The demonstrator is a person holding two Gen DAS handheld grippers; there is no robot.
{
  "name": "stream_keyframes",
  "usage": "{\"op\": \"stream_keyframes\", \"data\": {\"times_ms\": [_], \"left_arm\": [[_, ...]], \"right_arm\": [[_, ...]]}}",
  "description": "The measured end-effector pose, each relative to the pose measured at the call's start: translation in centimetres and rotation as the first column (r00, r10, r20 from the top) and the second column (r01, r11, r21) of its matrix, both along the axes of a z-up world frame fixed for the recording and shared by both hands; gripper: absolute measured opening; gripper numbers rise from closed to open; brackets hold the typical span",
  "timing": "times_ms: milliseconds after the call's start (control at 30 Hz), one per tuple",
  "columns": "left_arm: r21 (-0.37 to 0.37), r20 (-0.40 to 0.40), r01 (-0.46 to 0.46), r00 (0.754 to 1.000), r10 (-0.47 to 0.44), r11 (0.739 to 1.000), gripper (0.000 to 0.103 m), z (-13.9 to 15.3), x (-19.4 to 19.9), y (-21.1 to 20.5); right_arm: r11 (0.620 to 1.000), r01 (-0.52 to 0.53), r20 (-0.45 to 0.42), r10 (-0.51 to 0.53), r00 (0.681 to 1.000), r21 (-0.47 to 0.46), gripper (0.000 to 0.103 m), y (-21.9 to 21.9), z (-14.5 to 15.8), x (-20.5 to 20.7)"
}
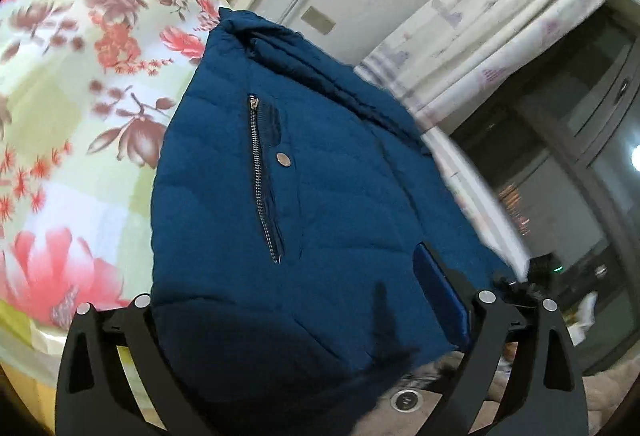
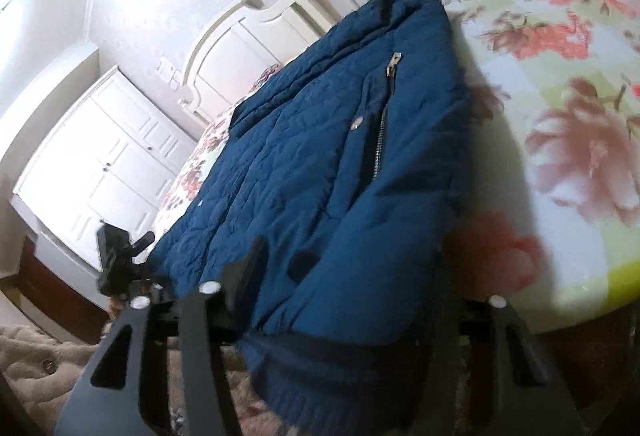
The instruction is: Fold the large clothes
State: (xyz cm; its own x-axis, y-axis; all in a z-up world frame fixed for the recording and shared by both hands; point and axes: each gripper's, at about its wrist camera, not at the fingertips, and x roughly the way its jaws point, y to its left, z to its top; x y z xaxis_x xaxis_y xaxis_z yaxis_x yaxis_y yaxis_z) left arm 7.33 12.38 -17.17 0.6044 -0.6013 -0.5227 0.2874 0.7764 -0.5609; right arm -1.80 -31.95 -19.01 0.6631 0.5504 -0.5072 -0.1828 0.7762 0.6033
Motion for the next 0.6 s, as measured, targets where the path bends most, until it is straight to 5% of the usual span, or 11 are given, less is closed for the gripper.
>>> {"op": "stream_keyframes", "data": {"times_ms": [67,133,167,200,400,600], "left_arm": [[-0.003,-0.002,-0.003,1.0,0.003,1.0,0.082,-0.1,0.0,0.1],[0.005,-0.044,0.003,0.999,-0.003,1.0,0.029,-0.3,0.1,0.2],[0.048,-0.044,-0.018,0.999,0.021,0.999,0.016,-0.2,-0.3,0.5],[0.015,-0.043,-0.016,0.999,0.017,1.0,0.011,-0.1,-0.8,1.2],[-0.226,0.091,0.046,0.995,-0.026,0.973,0.009,4.5,-7.0,4.1],[-0.478,0.299,0.205,0.952,-0.06,0.854,0.011,11.3,-11.0,6.7]], "right_arm": [[1.0,0.013,-0.014,-0.013,1.0,-0.003,0.03,-0.3,-0.2,0.0],[0.999,0.033,-0.029,-0.034,0.999,-0.011,0.02,-0.5,-0.3,-0.3],[0.999,0.043,-0.033,-0.044,0.998,-0.022,0.017,-0.4,-0.2,-0.5],[0.999,0.046,-0.037,-0.046,0.998,-0.021,0.016,-0.5,-0.1,-0.8],[0.998,-0.056,0.05,0.055,0.997,0.02,0.013,-0.9,4.6,-6.3],[0.989,-0.14,0.361,0.11,0.926,0.056,0.014,-0.9,14.2,-13.0]]}}
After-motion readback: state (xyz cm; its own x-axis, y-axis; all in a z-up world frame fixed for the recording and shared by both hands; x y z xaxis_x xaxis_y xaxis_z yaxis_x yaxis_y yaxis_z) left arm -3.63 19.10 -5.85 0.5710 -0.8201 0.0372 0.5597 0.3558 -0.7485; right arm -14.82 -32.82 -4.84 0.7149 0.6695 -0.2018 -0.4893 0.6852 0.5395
